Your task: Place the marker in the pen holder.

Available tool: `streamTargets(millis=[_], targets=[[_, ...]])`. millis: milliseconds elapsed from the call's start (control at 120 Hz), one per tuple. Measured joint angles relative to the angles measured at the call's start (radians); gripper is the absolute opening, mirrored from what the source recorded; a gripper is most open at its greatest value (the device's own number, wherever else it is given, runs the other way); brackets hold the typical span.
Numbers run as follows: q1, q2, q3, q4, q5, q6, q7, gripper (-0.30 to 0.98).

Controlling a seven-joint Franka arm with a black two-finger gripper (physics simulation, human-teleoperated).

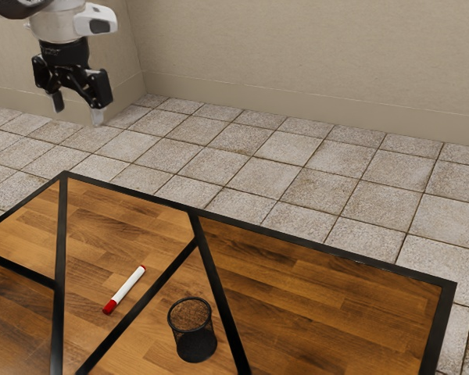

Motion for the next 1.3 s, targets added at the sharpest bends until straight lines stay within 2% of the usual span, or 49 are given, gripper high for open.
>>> streamTargets(millis=[75,233,350,433,667,867,1050,1300], targets=[[0.061,-0.015,-0.033,-0.028,-0.004,0.027,-0.003,0.68],[0.129,-0.043,-0.02,-0.241,-0.005,0.121,-0.013,0.69],[0.134,-0.025,-0.012,-0.53,-0.009,0.322,-0.027,0.69],[0.134,0.017,-0.01,-0.645,-0.022,0.483,-0.035,0.69],[0.138,0.251,-0.009,-0.687,-0.131,0.847,-0.05,0.69],[0.151,0.354,-0.01,-0.684,-0.158,1.052,-0.032,0.69],[0.144,0.338,-0.019,-0.747,-0.169,1.156,0.003,0.68],[0.144,0.306,-0.021,-0.8,-0.181,1.207,0.034,0.68]])
